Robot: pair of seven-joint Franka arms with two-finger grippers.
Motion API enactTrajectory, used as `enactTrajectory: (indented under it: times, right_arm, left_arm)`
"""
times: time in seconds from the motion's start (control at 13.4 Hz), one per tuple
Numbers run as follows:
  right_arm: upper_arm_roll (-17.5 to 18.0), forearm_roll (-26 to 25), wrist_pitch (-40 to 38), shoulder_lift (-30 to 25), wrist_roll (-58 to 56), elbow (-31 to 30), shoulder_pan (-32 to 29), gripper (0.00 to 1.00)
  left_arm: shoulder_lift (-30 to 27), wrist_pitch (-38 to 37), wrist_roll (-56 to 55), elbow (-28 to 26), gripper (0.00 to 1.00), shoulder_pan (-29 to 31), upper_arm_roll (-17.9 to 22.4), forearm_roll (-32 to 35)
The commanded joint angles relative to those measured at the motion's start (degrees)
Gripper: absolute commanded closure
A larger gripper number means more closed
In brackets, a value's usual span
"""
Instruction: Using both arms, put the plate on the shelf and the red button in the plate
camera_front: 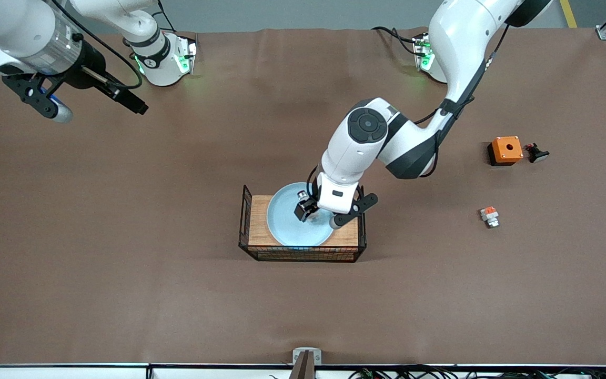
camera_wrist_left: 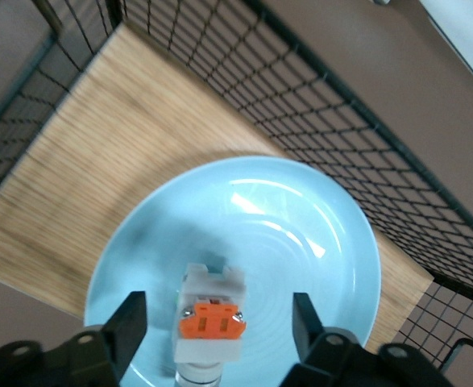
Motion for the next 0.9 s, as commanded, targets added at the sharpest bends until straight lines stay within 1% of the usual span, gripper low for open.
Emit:
enactTrajectory:
  times: [0.0, 0.07, 0.15, 0.22, 0.3, 0.45, 0.6, 0.67, 0.82]
  right_arm:
    - [1.05, -2.16, 1.86, -4.16, -9.45, -5.21, -4.62, 0.0]
    - [1.05, -2.69, 1.86, -4.42, -13.58, -5.3, -6.38, 0.0]
    - [1.14, -2.7, 1.86, -4.43, -18.49, -5.3, -9.35, 0.0]
    - [1.14, -2.7, 1.94, -4.34, -22.98, -5.3, -11.64, 0.0]
    - [1.05, -2.7, 2.38, -4.25, -27.02, -5.3, -13.76, 0.0]
    - [1.05, -2.87, 2.82, -4.25, -33.63, -5.12, -16.84, 0.0]
    - [1.14, -4.97, 3.87, -4.16, -36.37, -4.42, -17.73, 0.0]
    - [1.23, -6.38, 4.75, -4.16, -37.86, -4.16, -17.65, 0.0]
    - [1.31, -6.83, 5.2, -3.73, -38.14, -1.62, -17.65, 0.0]
  left_arm:
    - [-4.19, -12.35, 0.58, 4.15, 0.0, 0.64, 0.4, 2.97]
    - [-5.67, -17.71, 3.46, 4.96, 0.0, 1.78, 0.23, 3.5]
    - [-10.04, -21.77, 8.62, 4.88, 0.0, 3.53, 0.23, 3.5]
    - [-13.82, -23.81, 13.72, 4.53, 0.0, 6.16, 0.14, 2.81]
    - [-16.12, -27.4, 18.73, 4.44, 0.0, 8.62, -0.12, 2.19]
    - [-19.3, -33.04, 29.62, 4.44, 0.0, 13.02, -0.04, 1.92]
    - [-21.41, -38.57, 38.86, 4.44, 0.0, 17.94, -0.04, 1.83]
    - [-22.2, -40.69, 41.25, 4.35, 0.0, 20.49, -0.21, 1.83]
    - [-23.35, -43.77, 43.29, 4.35, 0.0, 24.19, -0.21, 1.4]
